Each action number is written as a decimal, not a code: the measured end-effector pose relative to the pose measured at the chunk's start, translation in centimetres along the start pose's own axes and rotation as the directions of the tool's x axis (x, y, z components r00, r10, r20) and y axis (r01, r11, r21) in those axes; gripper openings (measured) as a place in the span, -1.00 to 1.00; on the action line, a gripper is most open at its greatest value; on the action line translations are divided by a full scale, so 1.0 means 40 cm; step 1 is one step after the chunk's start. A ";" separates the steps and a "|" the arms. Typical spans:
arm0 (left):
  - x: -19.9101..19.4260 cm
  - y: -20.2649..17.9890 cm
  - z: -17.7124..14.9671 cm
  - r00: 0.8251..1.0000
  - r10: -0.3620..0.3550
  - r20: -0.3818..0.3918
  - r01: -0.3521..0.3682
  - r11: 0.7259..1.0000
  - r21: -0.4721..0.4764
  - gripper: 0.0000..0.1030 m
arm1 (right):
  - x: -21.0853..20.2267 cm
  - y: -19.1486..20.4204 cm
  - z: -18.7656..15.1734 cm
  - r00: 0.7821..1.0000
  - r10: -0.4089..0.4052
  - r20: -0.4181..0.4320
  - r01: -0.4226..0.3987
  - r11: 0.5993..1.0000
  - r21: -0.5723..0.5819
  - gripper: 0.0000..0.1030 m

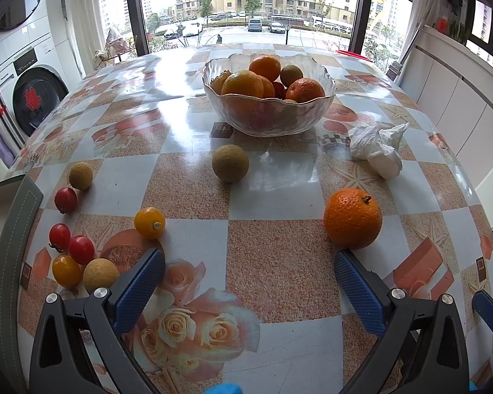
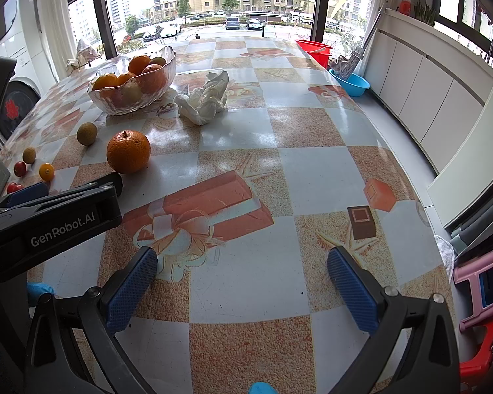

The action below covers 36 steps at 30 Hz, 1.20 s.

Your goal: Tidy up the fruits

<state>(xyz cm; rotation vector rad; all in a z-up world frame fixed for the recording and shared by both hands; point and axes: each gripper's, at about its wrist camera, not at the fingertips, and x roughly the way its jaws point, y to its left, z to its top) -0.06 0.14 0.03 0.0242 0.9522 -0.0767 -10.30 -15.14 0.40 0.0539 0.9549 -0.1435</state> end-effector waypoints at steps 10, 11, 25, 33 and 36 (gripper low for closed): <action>-0.159 0.073 -0.047 0.997 0.022 0.080 -0.022 1.000 -0.002 1.00 | 0.000 0.000 0.000 1.000 0.000 0.000 0.000 1.000 0.000 1.00; -0.188 0.089 -0.063 0.995 0.029 0.095 -0.030 1.000 0.009 1.00 | 0.000 0.000 0.000 1.000 0.000 0.000 0.000 1.000 0.000 1.00; -0.164 0.254 -0.208 0.988 0.155 0.025 -0.154 0.987 -0.042 1.00 | 0.001 0.004 0.007 1.000 0.006 -0.018 -0.006 1.000 -0.007 1.00; -0.134 0.285 -0.184 0.995 0.062 -0.075 -0.069 0.993 -0.091 1.00 | 0.038 0.105 0.083 0.987 0.152 -0.043 -0.156 0.984 -0.088 1.00; -0.120 0.291 -0.166 0.994 0.077 -0.080 -0.085 0.991 -0.106 1.00 | 0.063 0.153 0.112 0.985 0.162 -0.050 -0.167 0.978 -0.121 1.00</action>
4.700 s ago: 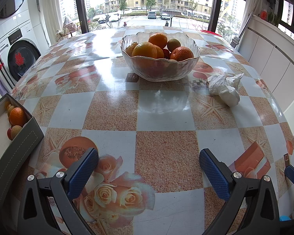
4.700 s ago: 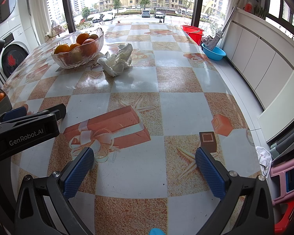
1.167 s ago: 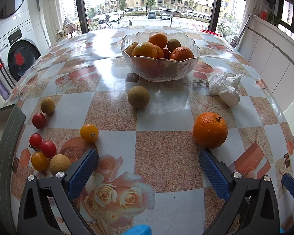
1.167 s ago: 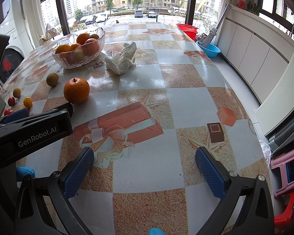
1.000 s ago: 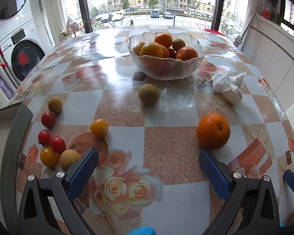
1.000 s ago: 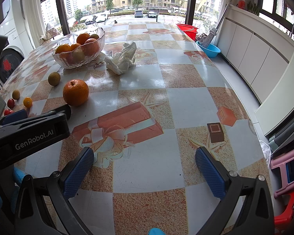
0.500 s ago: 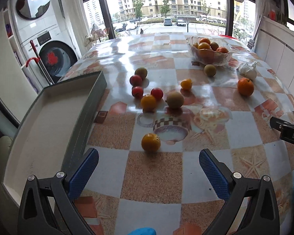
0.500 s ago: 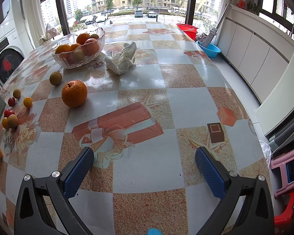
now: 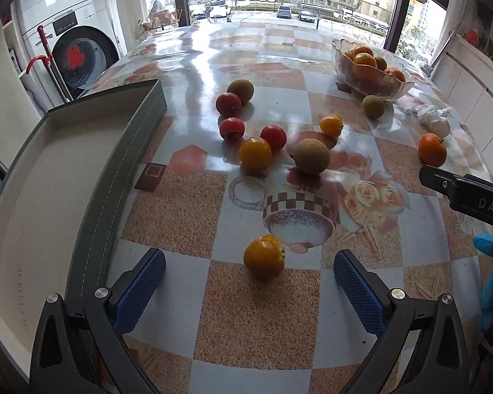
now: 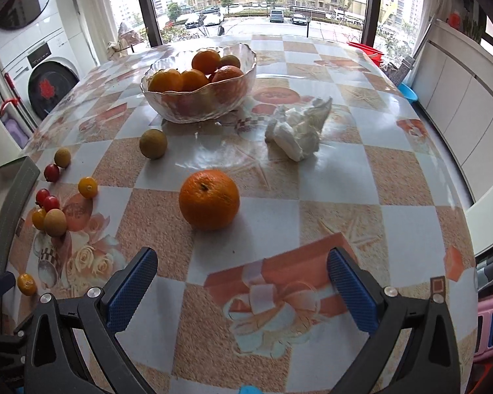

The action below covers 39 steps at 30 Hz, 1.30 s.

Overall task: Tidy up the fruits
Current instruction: 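Grasp the small tangerine with the left gripper while the right gripper grasps the large orange, then carry both fruits into the grey tray and open both grippers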

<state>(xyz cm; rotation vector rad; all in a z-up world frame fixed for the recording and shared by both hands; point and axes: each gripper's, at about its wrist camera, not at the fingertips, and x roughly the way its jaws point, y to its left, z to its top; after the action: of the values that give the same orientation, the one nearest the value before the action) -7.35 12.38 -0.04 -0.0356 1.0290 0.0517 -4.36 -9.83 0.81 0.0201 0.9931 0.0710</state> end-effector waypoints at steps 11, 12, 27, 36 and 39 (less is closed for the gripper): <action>-0.023 -0.026 0.002 0.998 -0.020 0.066 0.020 1.000 0.001 -0.09 | 0.037 0.059 0.053 1.000 -0.014 0.015 0.016 0.996 -0.085 0.53; -0.027 -0.030 0.000 0.997 -0.025 0.068 0.025 1.000 0.006 -0.21 | 0.033 0.062 0.052 1.000 0.001 0.023 0.002 0.995 -0.098 0.24; -0.185 0.088 0.008 0.982 -0.129 0.135 0.138 0.989 -0.059 -0.56 | -0.073 0.087 0.020 0.969 0.240 -0.048 -0.244 0.967 -0.076 -0.23; -0.261 0.342 0.034 0.984 0.011 0.178 0.020 0.985 -0.174 -0.56 | -0.174 0.331 0.081 0.915 0.398 -0.062 -0.402 0.894 -0.197 -0.23; -0.251 0.427 0.023 0.986 0.055 0.160 -0.016 0.971 -0.237 -0.56 | -0.198 0.437 0.101 0.899 0.431 -0.082 -0.436 0.863 -0.255 -0.23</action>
<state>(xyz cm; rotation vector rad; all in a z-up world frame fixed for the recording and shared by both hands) -12.74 29.22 8.96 -0.2255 0.8523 0.2061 -6.18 7.12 10.52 -0.0053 0.9791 0.6234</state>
